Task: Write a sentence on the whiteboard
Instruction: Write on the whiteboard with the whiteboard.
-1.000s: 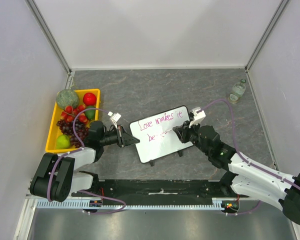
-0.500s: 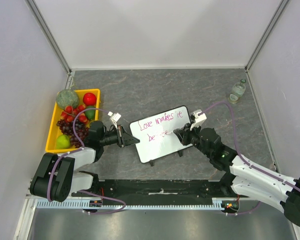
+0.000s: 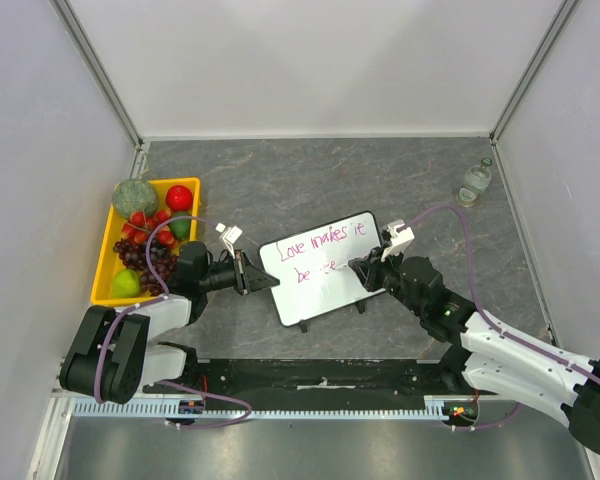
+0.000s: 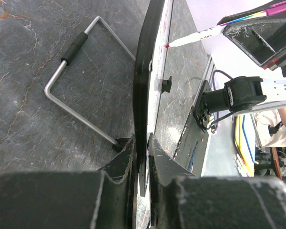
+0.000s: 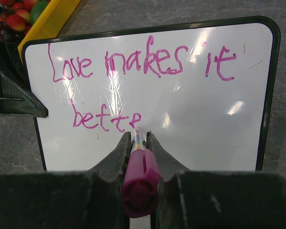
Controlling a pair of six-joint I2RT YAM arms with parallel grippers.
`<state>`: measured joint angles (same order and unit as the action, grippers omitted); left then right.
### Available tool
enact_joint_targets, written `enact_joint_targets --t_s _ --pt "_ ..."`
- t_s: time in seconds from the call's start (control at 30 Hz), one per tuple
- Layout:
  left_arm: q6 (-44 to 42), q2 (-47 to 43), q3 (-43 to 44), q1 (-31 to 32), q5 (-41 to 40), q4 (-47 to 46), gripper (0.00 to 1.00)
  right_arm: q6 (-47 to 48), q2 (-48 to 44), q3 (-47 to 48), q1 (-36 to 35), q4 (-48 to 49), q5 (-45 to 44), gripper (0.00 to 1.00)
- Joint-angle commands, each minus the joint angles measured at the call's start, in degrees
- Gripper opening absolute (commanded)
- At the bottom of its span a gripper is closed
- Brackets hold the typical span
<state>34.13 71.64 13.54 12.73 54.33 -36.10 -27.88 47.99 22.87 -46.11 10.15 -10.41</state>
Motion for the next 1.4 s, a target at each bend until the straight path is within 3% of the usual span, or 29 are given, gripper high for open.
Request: enact_joint_targets --t_s 0.0,0.7,1.37 --pt "-1.52 0.52 1.05 0.1 -0.45 -1.17 0.02 1.86 -0.17 0.15 0.32 -3.91 -3.82 0.0" --pt "-1.52 0.61 1.14 0.1 -0.36 -1.08 0.02 2.39 -3.25 4.55 0.67 -2.25 -5.05 0.0" --pt "-1.52 0.7 1.14 0.1 -0.45 -1.17 0.02 2.39 0.53 5.6 1.02 1.89 -4.18 0.0"
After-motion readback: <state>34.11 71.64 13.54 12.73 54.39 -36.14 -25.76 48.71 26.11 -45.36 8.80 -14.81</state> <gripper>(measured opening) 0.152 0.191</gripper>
